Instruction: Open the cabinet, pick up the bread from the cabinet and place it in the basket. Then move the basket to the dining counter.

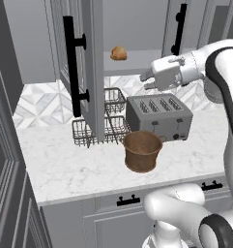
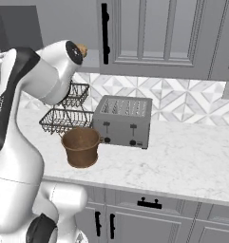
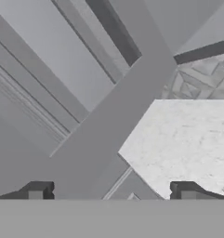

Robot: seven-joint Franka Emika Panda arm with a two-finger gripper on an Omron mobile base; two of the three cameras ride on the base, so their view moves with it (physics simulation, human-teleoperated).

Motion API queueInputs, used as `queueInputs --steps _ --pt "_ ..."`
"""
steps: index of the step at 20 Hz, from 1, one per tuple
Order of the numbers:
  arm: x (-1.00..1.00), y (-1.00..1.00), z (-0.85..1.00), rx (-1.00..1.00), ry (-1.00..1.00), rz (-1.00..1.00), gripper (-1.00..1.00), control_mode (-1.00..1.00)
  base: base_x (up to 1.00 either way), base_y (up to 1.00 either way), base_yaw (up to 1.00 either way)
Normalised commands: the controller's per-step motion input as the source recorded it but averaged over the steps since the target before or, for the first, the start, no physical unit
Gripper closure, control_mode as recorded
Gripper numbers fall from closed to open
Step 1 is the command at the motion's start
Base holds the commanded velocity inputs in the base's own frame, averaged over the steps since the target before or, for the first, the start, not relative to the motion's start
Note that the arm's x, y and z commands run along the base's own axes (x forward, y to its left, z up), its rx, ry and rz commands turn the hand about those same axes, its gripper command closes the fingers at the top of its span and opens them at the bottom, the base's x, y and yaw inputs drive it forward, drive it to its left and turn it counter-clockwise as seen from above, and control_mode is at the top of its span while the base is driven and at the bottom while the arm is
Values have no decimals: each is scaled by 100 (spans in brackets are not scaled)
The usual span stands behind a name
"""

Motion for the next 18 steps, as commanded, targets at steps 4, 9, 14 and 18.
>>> queueInputs --steps 4,9,14,18 --pt "67 -61 34 -23 -20 -9 -100 -100 0 0 0" --pt "78 -14 4 -22 -13 -15 -100 -100 0 0 0" --pt "71 14 0 -22 -10 -34 -100 -100 0 0 0" --pt "58 10 0 -9 -6 -33 -100 -100 0 0 0"
